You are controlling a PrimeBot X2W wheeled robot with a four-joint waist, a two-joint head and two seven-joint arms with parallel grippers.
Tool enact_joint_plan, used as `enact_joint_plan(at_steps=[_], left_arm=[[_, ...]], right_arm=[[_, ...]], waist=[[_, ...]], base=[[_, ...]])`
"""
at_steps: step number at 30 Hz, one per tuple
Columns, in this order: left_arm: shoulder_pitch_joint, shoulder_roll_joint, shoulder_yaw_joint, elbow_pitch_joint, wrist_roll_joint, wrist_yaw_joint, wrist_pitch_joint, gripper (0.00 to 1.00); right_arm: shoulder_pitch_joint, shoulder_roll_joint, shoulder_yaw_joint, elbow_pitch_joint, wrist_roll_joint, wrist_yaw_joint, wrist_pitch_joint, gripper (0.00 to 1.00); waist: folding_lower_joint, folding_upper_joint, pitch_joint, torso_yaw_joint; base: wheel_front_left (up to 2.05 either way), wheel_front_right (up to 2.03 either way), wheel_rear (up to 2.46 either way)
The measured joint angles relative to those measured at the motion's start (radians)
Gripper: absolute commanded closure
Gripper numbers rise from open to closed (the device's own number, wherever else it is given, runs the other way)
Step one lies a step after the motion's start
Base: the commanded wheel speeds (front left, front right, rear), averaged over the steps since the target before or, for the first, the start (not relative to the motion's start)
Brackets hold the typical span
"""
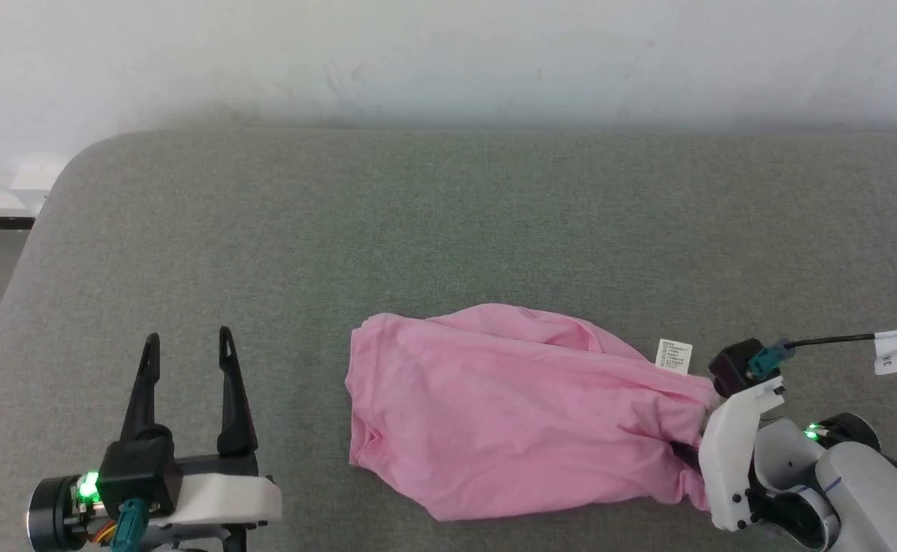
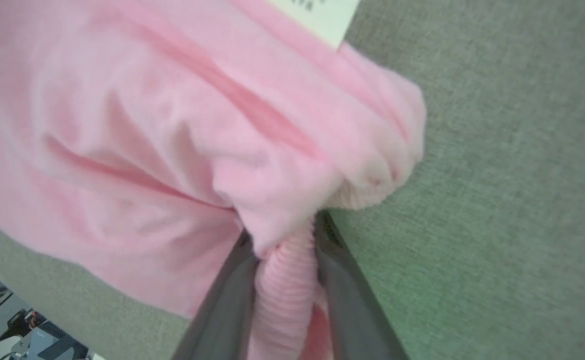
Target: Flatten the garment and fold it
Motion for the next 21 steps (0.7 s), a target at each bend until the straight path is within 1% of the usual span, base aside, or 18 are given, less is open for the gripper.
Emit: enact_joint_plan(at_steps=[3, 7, 9, 14, 21], left_arm=[[0.002, -0.018, 0.028, 0.001, 0.02, -0.035, 0.0, 0.0], [0.013, -0.038, 0.063, 0.001, 0.048, -0.067, 0.0, 0.0], [0.021, -0.046, 0.076, 0.004, 0.059, -0.081, 0.0, 0.0], [0.023, -0.069, 0.091, 0.008, 0.087, -0.105, 0.0, 0.0], [0.023, -0.08, 0.101, 0.015, 0.112, -0.126, 0.0, 0.0]], right_arm=[[-0.008, 0.01, 0.01, 0.007, 0.002, 0.002, -0.021, 1.0], [-0.022, 0.0, 0.027, -0.004, 0.007, 0.003, -0.04, 1.0], [-0.033, -0.017, 0.031, -0.016, 0.014, 0.003, -0.045, 1.0], [-0.056, -0.114, -0.003, -0.046, 0.03, 0.003, -0.044, 1.0], [-0.052, -0.246, -0.06, -0.084, 0.043, 0.003, 0.0, 1.0]], waist=[[0.0001, 0.0, -0.002, -0.009], [0.0002, 0.0, -0.007, -0.026], [0.0002, 0.0, -0.009, -0.036], [0.0002, 0.0, -0.014, -0.058], [0.0002, 0.0, -0.015, -0.072]], base=[[0.0, 0.0, 0.0], [0.0, 0.0, 0.0], [0.0, 0.0, 0.0], [0.0, 0.0, 0.0], [0.0, 0.0, 0.0]])
